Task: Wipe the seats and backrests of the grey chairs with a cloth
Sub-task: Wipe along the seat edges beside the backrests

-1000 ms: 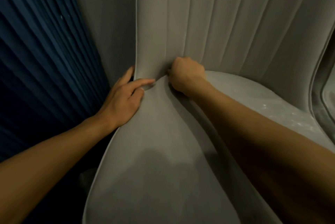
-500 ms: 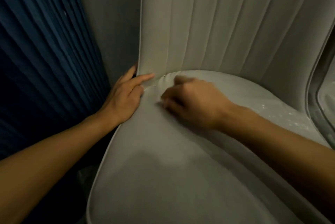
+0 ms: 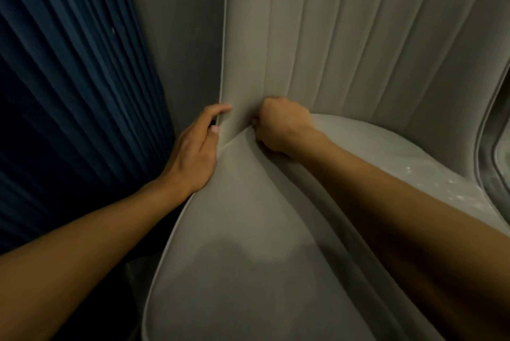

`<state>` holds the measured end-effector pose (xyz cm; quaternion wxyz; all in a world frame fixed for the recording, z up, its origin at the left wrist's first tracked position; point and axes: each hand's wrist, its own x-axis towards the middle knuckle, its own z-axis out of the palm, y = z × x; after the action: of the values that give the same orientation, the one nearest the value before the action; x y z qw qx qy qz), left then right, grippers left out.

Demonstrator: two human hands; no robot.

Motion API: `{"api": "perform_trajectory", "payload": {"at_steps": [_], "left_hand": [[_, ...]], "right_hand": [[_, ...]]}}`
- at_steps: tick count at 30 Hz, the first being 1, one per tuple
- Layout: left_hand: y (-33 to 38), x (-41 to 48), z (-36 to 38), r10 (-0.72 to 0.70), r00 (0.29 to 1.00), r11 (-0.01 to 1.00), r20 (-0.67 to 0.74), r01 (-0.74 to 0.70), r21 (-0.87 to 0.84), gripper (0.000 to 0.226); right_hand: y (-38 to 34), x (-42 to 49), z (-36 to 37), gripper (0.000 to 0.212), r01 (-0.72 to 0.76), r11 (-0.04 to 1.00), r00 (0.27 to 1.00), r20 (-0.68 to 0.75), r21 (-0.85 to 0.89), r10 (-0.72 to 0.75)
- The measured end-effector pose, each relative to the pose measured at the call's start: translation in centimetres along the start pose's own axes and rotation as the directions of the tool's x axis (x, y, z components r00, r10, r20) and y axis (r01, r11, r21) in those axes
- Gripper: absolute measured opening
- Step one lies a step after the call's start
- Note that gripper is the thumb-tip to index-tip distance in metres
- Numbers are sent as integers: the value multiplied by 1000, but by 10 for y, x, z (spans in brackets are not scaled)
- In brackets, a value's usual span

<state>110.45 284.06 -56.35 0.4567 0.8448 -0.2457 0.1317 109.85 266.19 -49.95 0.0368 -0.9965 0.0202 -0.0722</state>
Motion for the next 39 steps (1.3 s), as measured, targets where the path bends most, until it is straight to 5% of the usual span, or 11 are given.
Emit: {"api": "perform_trajectory", "payload": {"at_steps": [3,5,7,10,12,18,23,27,30,35,39], "left_hand": [[-3,1,-1,20,1000,1000,-8,-20,4,39],[-2,1,-2,7,1000,1000,9,-7,16,39],[0,0,-4,-21,999,999,24,20,31,40],[2,2,-6,-47,998,998,47,45,46,39],[2,3,-10,-56,996,998,67,53,45,38],[-1,15,-24,-50,991,997,121,44,57,41],[-6,16,-24,-55,992,997,117,49,53,40],[-5,13,-20,-60,992,998,107,56,40,41],[-4,14,-22,-75,991,996,114,70,50,40],[-6,17,-27,-43,991,998,131,35,58,37],[-6,17,-32,-24,983,999,180,20,25,38]], "right_hand": [[-8,-21,-9,28,296,942,946,88,157,-312],[2,-36,-22,24,369,866,877,181,338,-445],[23,-40,-27,22,356,877,907,107,323,-408],[51,-36,-21,29,147,963,986,-115,228,-123],[47,-30,-14,32,58,977,992,-126,207,-32],[-17,-21,8,30,103,994,995,-24,40,-102],[4,-41,-24,20,372,834,878,137,409,-459],[34,-36,-16,27,201,962,979,-53,187,-194],[21,-32,-7,31,88,988,996,-28,127,-85],[-38,-53,-4,27,356,932,934,-16,68,-356],[-47,-77,-16,19,510,659,787,10,553,-617]]}}
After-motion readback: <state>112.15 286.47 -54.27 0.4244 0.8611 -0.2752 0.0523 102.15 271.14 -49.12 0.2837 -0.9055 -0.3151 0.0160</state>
